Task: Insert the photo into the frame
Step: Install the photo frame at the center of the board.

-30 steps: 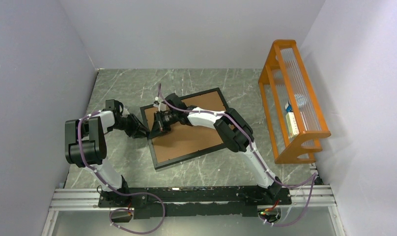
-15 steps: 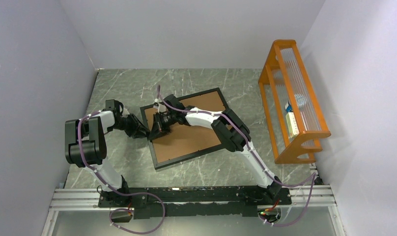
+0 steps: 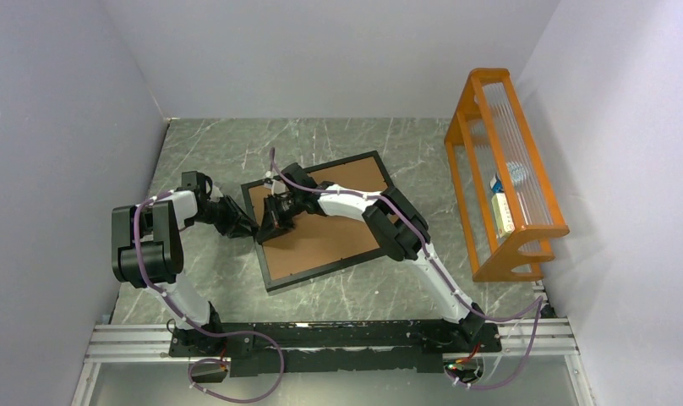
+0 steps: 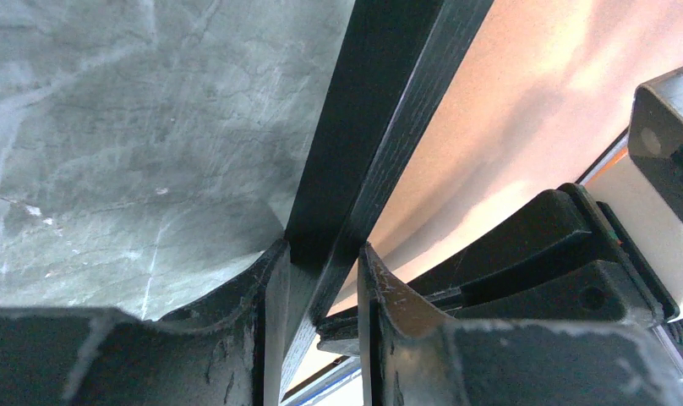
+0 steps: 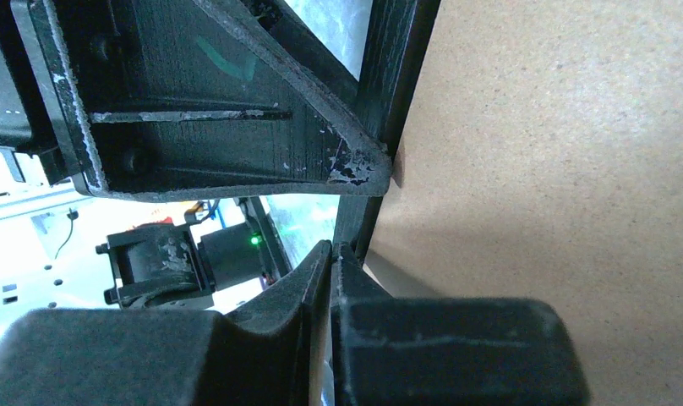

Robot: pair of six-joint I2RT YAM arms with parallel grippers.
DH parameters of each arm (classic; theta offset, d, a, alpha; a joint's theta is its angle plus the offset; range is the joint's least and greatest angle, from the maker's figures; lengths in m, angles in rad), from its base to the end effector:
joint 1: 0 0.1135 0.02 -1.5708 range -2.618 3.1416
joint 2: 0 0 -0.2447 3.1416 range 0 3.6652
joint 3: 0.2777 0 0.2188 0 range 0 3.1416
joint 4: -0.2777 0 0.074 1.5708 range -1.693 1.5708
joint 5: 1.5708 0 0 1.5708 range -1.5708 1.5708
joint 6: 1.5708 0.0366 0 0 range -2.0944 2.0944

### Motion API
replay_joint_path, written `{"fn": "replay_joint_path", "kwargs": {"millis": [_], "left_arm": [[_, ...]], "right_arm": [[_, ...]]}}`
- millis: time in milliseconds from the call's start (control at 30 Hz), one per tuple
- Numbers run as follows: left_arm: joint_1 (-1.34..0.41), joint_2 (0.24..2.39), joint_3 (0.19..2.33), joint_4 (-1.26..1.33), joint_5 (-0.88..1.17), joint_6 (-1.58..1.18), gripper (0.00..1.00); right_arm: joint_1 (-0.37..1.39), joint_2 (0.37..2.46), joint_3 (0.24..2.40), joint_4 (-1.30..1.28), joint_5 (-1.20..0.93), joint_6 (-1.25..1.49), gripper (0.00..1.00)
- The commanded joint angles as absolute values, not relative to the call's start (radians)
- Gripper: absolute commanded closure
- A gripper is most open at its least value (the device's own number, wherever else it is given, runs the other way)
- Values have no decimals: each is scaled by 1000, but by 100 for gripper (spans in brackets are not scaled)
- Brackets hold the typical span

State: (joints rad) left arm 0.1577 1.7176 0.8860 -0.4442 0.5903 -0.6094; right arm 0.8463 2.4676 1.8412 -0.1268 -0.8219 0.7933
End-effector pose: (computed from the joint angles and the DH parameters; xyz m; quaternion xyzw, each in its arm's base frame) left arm 0.2721 0.0226 0.1406 -0.3145 0.8936 -0.3119 0.0726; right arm 0.3040 0.3839 0.1238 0.1810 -0.8367 -0.5165 0.0193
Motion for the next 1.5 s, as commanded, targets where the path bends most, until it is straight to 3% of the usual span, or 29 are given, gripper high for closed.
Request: {"fn": "replay_joint_path", "kwargs": {"millis": [0,767,1200,1467], "left_arm": [[150,1733,882,-518,566,-598,77],[150,1744,885,-537,545,-597,78],[151,1750,895,-548,532,-595,78],[150,1754,905,-566,520,-590,78]], "right_arm": [[841,2466,1811,-234,-766,728,90],[806,2499,1794,-391,-552,624,87],[819,2535,1807,-547,-303,570,73],[804,2450,1766,-556,-212,537,62]]}}
